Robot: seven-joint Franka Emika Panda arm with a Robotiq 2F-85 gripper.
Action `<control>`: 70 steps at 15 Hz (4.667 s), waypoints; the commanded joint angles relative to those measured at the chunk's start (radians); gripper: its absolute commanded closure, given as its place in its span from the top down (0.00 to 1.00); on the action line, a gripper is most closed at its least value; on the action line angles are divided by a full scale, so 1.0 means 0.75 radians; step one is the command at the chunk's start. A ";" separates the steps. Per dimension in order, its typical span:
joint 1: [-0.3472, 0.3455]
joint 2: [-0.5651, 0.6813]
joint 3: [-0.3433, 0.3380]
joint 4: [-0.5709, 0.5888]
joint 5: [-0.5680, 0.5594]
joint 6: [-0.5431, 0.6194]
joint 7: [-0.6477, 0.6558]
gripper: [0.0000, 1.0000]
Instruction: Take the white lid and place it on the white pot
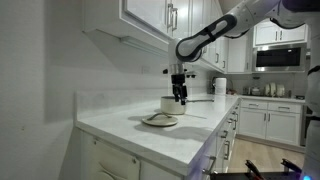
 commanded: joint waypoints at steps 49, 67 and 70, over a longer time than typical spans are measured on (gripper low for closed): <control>0.072 0.598 0.031 0.574 0.118 -0.167 -0.352 0.06; 0.142 0.510 0.008 0.550 -0.018 -0.125 -0.140 0.06; 0.127 0.475 0.008 0.567 0.000 -0.137 -0.095 0.06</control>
